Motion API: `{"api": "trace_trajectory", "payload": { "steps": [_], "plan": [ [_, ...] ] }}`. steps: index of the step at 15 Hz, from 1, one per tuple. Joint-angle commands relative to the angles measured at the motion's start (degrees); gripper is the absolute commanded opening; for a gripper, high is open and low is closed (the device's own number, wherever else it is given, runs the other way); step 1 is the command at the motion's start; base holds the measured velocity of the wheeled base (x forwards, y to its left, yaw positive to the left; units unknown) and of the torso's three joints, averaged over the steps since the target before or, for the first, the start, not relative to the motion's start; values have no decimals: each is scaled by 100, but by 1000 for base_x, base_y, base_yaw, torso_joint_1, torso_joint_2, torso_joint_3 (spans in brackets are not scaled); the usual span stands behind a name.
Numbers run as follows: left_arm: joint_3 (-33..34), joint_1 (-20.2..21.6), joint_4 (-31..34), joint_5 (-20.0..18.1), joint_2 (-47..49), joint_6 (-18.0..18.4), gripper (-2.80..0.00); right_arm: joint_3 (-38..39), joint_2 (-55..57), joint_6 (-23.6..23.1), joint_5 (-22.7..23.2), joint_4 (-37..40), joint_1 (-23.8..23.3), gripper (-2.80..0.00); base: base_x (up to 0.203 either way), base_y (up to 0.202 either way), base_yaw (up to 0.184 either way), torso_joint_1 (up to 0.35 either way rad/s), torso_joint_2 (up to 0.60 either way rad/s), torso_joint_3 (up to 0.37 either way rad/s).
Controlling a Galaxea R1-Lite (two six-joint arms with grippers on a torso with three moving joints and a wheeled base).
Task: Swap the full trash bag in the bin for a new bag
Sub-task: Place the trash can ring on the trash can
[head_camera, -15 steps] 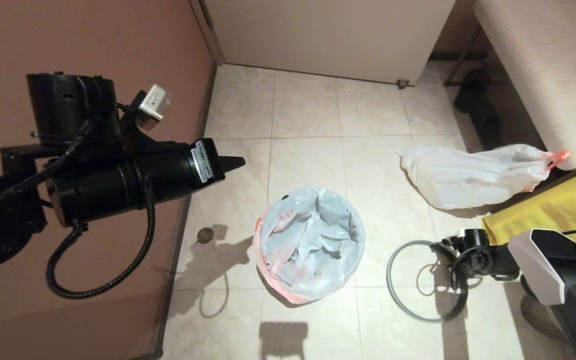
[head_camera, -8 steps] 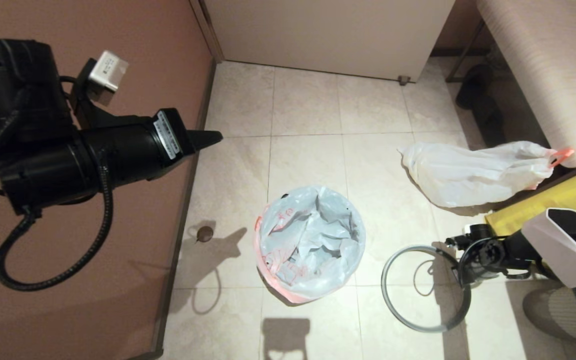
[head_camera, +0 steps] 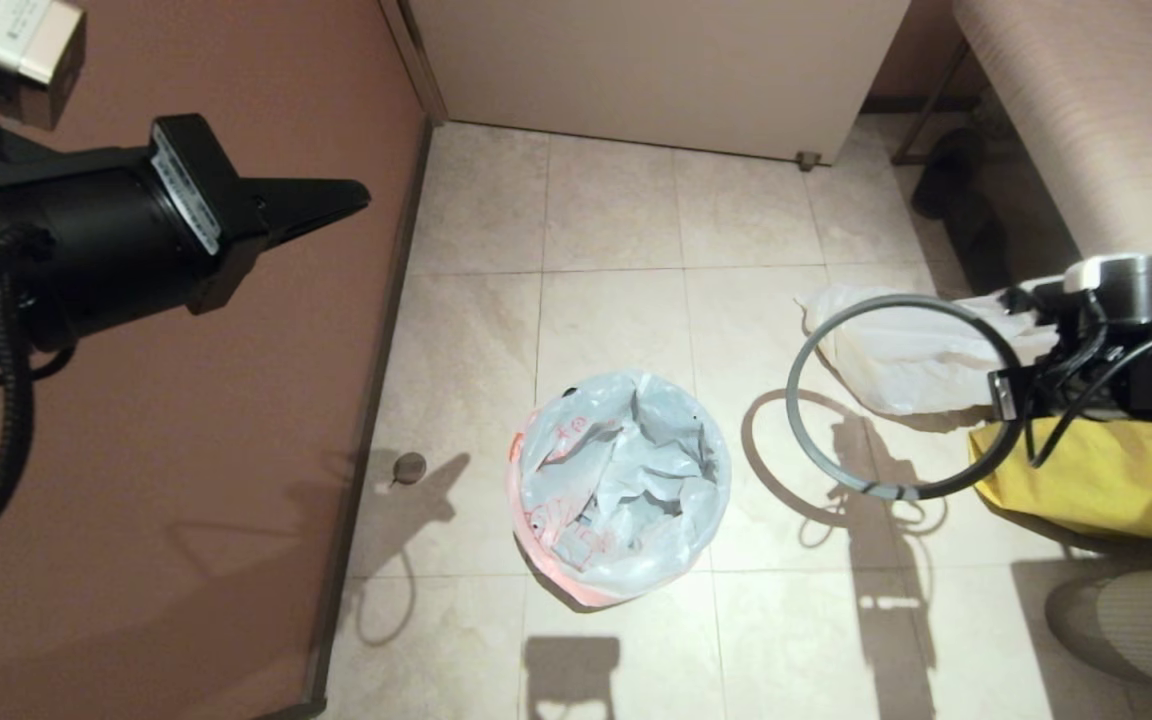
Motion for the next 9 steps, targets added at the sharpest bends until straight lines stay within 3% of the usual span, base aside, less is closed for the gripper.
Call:
{"api": "trace_trajectory", "payload": {
  "steps": [1,3,5,9],
  "plan": [
    [-49,4,-6,-9,-80,-51,-280,74,-1834,13,-477,415,755,-280,0,0,0,0,0,0],
    [-83,104,-9,-25,-125,-147,-280,-365,-2219,54,-1029,1093,1516,-280,0,0,0,0,0,0],
    [-110,287,-14,-179,-218,-155,-280,-719,-2335,218,-1272,1620,2194,-280,0,0,0,0,0,0],
    [-64,408,-19,-409,-148,-166,-280,-1411,-1942,1234,-1349,2480,2994,-280,0,0,0,0,0,0]
  ]
}}
